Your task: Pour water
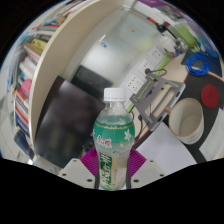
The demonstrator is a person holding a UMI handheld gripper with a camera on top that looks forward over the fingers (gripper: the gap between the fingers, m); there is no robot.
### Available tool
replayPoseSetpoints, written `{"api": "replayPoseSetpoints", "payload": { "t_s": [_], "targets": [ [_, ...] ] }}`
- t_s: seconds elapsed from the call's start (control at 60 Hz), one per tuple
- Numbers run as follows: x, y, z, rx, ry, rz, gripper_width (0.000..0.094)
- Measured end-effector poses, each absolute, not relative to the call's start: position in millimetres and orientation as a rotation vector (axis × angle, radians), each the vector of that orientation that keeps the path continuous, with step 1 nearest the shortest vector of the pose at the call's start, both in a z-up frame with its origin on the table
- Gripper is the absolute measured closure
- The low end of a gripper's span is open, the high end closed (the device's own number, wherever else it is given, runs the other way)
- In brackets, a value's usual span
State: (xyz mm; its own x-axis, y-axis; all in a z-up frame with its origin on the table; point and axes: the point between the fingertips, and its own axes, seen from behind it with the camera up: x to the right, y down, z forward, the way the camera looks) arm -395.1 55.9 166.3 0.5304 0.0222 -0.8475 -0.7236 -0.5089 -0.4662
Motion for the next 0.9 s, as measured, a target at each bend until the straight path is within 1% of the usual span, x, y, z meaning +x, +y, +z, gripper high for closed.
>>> {"api": "replayPoseSetpoints", "payload": {
  "t_s": [0.083,0.217,0.35,0.417,0.467,0.517,0.667,0.783,0.833,0.9],
  "targets": [
    [-388.0,51.8,183.1,-1.837,0.754,1.271,0.0582],
    [-375.9,48.0,194.2,-1.758,0.927,1.5,0.0582],
    [-367.6,47.5,210.7,-1.565,1.205,1.858,0.0583],
    [-361.4,49.5,211.9,-1.461,1.315,1.983,0.0584],
    [-356.9,49.8,210.1,-1.413,1.367,2.025,0.0583],
    [-354.7,50.3,208.1,-1.402,1.377,2.032,0.0583],
    [-349.0,53.7,216.4,-1.329,1.405,2.132,0.0584],
    [-350.1,51.5,218.6,-1.351,1.423,2.156,0.0585],
    [-353.6,47.1,217.3,-1.449,1.352,2.104,0.0584],
    [-351.1,39.5,217.1,-1.648,1.127,1.89,0.0582]
  ]
}}
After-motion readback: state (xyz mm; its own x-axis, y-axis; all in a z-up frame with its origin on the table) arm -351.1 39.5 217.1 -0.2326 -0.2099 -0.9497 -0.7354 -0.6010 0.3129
